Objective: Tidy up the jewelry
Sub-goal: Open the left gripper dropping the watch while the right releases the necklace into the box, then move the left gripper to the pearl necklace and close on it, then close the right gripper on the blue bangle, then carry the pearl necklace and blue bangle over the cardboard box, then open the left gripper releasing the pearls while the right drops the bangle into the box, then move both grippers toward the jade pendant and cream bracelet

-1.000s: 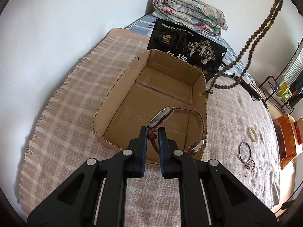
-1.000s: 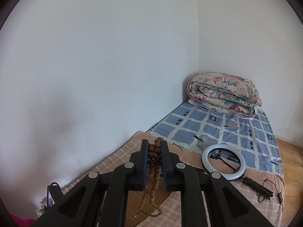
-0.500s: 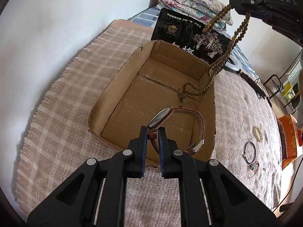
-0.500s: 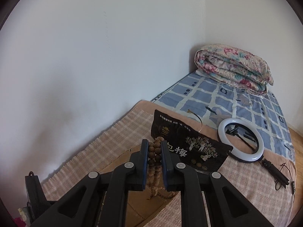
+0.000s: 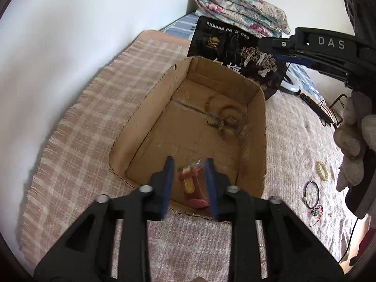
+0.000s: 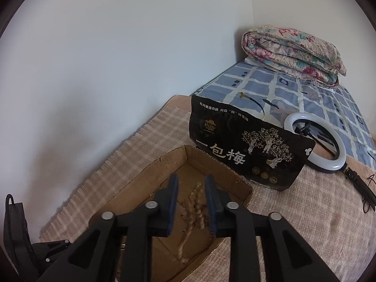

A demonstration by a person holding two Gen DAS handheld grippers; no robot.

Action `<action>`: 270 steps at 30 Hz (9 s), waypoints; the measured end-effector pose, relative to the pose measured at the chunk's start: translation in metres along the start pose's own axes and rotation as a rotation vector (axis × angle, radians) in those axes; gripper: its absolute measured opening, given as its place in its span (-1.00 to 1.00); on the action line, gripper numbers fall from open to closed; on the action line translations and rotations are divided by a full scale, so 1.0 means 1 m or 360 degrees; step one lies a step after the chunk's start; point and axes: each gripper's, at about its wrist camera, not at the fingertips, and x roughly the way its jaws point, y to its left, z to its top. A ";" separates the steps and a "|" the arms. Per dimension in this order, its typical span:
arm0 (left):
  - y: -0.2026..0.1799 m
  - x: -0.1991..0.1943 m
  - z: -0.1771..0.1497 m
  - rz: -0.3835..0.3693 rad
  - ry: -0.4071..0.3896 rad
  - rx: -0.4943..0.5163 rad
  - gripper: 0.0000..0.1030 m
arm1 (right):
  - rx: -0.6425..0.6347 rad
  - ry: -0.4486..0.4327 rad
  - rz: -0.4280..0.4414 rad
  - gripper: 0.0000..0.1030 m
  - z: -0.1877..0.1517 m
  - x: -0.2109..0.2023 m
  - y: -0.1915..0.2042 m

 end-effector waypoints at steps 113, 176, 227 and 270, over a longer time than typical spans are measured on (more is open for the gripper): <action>-0.135 0.032 -0.152 -0.0270 0.0397 0.0809 -0.90 | -0.0108 0.0434 -0.0176 0.70 -0.257 -0.052 -0.157; -0.103 -0.127 0.030 -0.0567 -0.0427 0.0369 -0.97 | 0.0065 0.0034 -0.0063 0.42 -0.147 -0.133 -0.099; 0.001 -0.060 0.046 -0.0181 -0.0184 0.0187 -0.51 | -0.0062 0.0120 0.0077 0.64 -0.095 0.003 -0.002; -0.172 -0.048 -0.025 -0.0457 -0.0122 0.0669 -0.23 | 0.0429 0.0016 -0.0455 0.99 -0.207 -0.194 -0.188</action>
